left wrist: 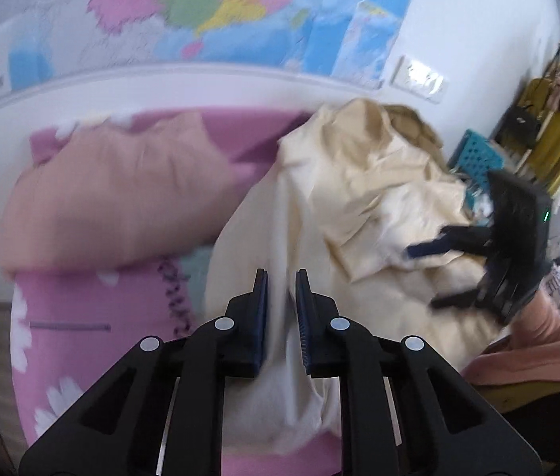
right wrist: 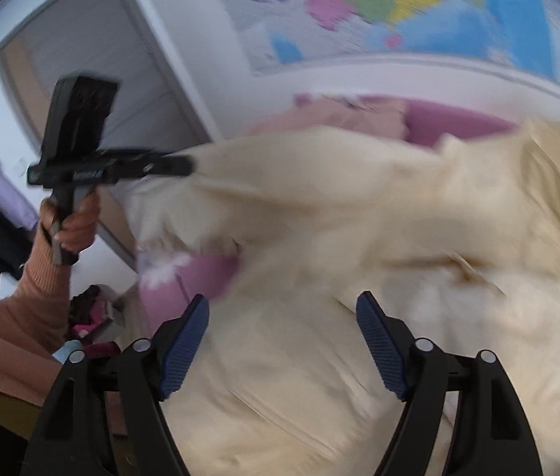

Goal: Fold large clothes

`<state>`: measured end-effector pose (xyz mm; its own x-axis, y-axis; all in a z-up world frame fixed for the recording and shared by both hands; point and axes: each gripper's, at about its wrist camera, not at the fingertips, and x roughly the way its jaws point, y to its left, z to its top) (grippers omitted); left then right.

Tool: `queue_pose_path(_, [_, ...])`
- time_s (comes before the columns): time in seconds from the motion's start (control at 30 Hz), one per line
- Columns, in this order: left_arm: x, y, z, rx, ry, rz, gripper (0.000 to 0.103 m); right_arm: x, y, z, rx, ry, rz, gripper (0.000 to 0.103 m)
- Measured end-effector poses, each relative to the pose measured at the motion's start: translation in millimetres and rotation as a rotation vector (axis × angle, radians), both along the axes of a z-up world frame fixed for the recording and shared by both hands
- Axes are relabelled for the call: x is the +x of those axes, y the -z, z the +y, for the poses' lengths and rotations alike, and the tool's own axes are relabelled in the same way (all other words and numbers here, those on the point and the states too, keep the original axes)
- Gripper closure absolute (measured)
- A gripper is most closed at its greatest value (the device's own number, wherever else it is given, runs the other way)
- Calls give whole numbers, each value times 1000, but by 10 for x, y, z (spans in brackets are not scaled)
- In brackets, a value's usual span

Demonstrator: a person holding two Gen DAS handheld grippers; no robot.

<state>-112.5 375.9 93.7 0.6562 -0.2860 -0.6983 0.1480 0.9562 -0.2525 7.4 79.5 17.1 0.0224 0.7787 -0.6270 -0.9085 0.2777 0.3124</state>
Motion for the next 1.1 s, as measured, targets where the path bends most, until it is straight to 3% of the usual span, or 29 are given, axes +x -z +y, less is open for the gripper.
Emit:
queue_pose_path(0.07, [38,-110,-59,-20,24,-13,90,-128,-38,184,45,-76,-4,22])
queue_pose_path(0.2, [72,-191,-274,63,46,-34,87,-320,75,603,30,-170,7,21])
queue_pose_path(0.33, [-25,42,-305,134,21,-4,41,-257,290,673,-37,-138,75,21])
queue_pose_path(0.5, [-299,450,-618,223,113,38,35,-46,367,323,-41,-63,122,21])
queue_pose_path(0.6, [-293,656,-899,344,162,76,33,118,383,52,-27,11,145,20])
queue_pose_path(0.67, [-233,801,-1102,486,194,100,32,188,387,-80,-20,63,151,20])
queue_pose_path(0.7, [-165,868,-1166,557,199,114,43,217,402,-141,-17,82,159,20])
queue_pose_path(0.73, [-101,887,-1157,562,202,130,66,231,417,-180,-17,90,164,20])
queue_pose_path(0.8, [94,800,-1010,490,186,173,90,239,412,-251,-17,117,163,20])
queue_pose_path(0.83, [170,705,-904,463,161,169,93,239,402,-271,-9,119,165,20])
queue_pose_path(0.9, [310,491,-689,409,100,146,94,219,367,-304,6,116,155,20])
queue_pose_path(1.0, [556,80,-105,188,-45,129,94,169,302,-236,37,89,129,20])
queue_pose_path(1.1, [679,-81,194,116,-104,119,94,76,216,-47,60,36,105,20])
